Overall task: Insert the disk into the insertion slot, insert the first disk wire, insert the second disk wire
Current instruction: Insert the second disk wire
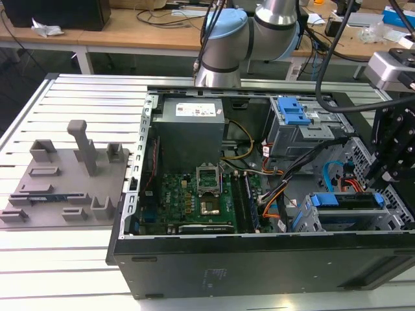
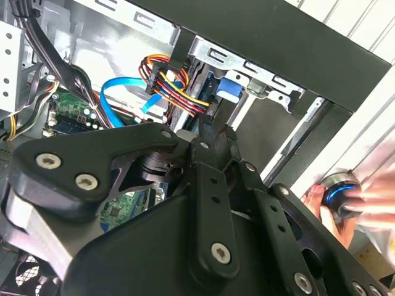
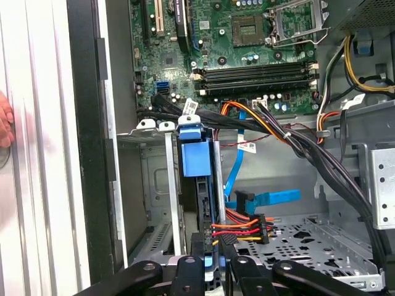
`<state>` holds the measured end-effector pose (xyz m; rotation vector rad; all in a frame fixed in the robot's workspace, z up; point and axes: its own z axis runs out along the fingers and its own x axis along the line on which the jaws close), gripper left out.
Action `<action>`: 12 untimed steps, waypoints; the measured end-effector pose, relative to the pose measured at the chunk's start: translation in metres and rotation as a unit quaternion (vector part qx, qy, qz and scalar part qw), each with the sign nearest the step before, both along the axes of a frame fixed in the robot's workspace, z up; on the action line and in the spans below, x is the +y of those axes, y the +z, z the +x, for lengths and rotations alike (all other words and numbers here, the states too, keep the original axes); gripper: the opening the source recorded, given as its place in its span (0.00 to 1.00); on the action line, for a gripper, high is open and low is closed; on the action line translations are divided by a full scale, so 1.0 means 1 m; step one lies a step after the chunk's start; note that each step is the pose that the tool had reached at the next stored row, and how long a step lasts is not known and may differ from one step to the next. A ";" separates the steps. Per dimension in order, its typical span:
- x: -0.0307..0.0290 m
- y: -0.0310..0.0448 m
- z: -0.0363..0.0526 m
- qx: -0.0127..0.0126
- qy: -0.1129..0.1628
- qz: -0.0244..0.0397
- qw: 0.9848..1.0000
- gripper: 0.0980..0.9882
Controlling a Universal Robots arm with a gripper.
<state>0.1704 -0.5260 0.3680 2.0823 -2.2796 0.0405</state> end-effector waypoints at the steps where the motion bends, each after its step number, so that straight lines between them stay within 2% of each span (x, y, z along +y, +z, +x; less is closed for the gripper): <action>1: 0.0000 0.0002 0.0000 0.000 0.000 0.000 1.000 0.16; 7: 0.0010 0.0006 0.0001 0.000 0.000 -0.001 1.000 0.16; 8: 0.0043 0.0005 0.0002 0.001 0.000 -0.006 1.000 0.16; 9: 0.0087 0.0006 0.0001 0.002 0.000 -0.014 1.000 0.16; 10: 0.0194 0.0005 0.0002 0.005 0.000 -0.034 0.999 0.16; 11: 0.0253 0.0006 0.0005 0.008 0.000 -0.045 0.999 0.16; 12: 0.0309 0.0006 0.0008 0.010 0.000 -0.055 0.998 0.16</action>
